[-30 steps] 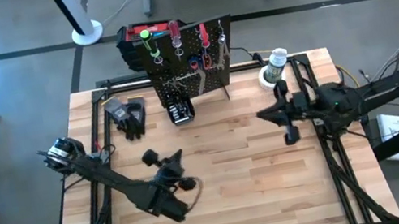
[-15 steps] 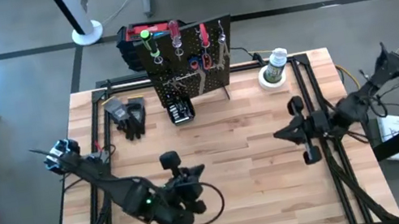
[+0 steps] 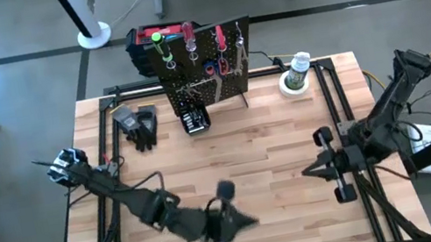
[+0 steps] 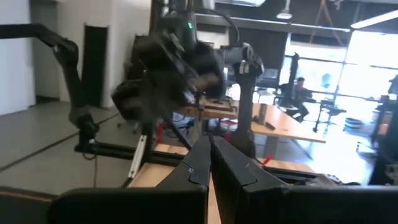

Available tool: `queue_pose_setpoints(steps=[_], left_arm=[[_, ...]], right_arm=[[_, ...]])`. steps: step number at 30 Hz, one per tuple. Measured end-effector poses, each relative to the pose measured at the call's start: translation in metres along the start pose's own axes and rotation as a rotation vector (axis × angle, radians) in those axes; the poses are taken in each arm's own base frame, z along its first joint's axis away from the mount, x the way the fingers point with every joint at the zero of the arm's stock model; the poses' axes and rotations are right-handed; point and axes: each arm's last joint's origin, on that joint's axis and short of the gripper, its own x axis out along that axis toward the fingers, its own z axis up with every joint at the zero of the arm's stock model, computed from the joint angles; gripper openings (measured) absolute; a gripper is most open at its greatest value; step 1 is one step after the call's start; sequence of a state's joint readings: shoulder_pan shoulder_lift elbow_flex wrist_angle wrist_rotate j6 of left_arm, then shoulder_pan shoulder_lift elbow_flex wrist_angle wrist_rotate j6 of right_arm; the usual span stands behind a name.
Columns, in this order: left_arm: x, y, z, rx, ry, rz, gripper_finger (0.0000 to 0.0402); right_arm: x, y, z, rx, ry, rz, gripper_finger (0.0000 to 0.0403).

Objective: Hang tools onto peg board
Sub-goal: Return to Home Position

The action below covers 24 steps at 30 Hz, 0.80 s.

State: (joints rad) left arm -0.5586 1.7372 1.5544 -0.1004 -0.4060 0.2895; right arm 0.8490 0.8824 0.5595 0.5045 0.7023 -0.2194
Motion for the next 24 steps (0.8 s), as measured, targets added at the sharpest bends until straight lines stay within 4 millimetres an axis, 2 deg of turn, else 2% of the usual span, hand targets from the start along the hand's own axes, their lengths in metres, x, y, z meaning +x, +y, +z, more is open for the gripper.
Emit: queue_pose_setpoints(steps=[4, 7, 10, 14, 18, 20, 24], left_arm=[[0.001, 0.019, -0.036, -0.059, 0.113, 0.067, 0.0], [-0.011, 0.027, -0.063, -0.143, 0.098, 0.062, 0.0], [-0.035, 0.035, -0.088, -0.223, 0.013, 0.105, 0.0], [-0.082, 0.047, -0.129, -0.328, -0.077, 0.195, 0.0], [-0.122, 0.059, -0.171, -0.428, -0.18, 0.259, 0.0], [-0.133, 0.065, -0.191, -0.474, -0.229, 0.283, 0.0], [-0.142, 0.073, -0.222, -0.512, -0.293, 0.233, 0.0]], right_arm=[[-0.005, 0.01, 0.003, -0.026, 0.03, -0.024, 0.0], [-0.012, 0.009, 0.004, -0.04, 0.06, -0.069, 0.0], [-0.018, 0.003, 0.002, -0.039, 0.078, -0.106, 0.0], [-0.023, -0.005, -0.003, 0.002, 0.081, -0.124, 0.0], [-0.025, -0.015, -0.02, 0.008, 0.105, -0.157, 0.0], [-0.026, -0.022, -0.028, 0.005, 0.11, -0.168, 0.0], [-0.032, -0.036, -0.045, 0.015, 0.105, -0.168, 0.0]])
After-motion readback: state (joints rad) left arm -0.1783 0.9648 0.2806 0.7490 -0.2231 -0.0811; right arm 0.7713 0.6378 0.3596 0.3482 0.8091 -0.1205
